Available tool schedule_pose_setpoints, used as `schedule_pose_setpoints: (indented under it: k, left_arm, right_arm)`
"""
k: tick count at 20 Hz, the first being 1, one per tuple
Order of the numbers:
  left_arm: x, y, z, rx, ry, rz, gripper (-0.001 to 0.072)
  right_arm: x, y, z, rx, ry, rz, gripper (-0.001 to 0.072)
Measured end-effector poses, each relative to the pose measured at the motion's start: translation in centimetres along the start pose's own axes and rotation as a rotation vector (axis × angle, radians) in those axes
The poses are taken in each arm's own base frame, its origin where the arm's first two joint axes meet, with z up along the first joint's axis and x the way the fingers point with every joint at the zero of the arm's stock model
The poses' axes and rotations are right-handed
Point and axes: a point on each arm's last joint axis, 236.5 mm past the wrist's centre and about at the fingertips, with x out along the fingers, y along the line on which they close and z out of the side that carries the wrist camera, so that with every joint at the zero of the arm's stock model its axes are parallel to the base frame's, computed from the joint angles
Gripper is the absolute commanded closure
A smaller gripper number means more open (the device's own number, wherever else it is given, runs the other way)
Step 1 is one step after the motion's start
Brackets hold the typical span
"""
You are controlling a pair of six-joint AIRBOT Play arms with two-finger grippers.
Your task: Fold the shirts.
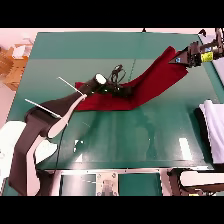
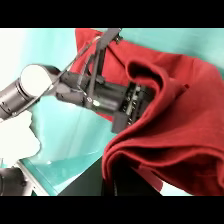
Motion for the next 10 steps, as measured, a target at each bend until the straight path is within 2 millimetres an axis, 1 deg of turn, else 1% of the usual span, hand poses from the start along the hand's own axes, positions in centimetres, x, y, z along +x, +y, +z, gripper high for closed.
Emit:
schedule_pose_setpoints:
  k: [2, 3, 4, 6, 7, 9, 10]
  left_arm:
    - [-2.5, -0.7, 1.2, 0.026, 0.036, -0.040, 0.0681]
    - [-4.4, -0.8, 1.8, 0.039, 0.066, -0.052, 0.0681]
    - [-6.3, -0.4, 2.3, 0.049, 0.095, -0.043, 0.0681]
    - [-10.9, 2.0, 3.0, 0.050, 0.153, 0.032, 0.0680]
    - [-13.6, 3.6, 3.1, 0.042, 0.182, 0.091, 0.0680]
    - [-18.9, 7.3, 3.2, 0.012, 0.210, 0.220, 0.0679]
    - [-21.4, 9.0, 3.1, -0.010, 0.215, 0.280, 0.0679]
  right_arm:
    - [0.3, 0.5, -0.1, 0.002, 0.006, 0.006, 0.0697]
    - [0.7, 1.1, -0.1, -0.001, 0.013, 0.017, 0.0697]
    - [1.2, 1.8, -0.1, -0.006, 0.017, 0.030, 0.0697]
    - [2.9, 4.0, 0.2, -0.037, 0.022, 0.062, 0.0697]
    - [4.0, 5.2, 0.2, -0.056, 0.028, 0.077, 0.0697]
    - [7.2, 8.1, 0.4, -0.099, 0.034, 0.113, 0.0697]
    - [9.1, 9.4, 0.5, -0.116, 0.038, 0.131, 0.0697]
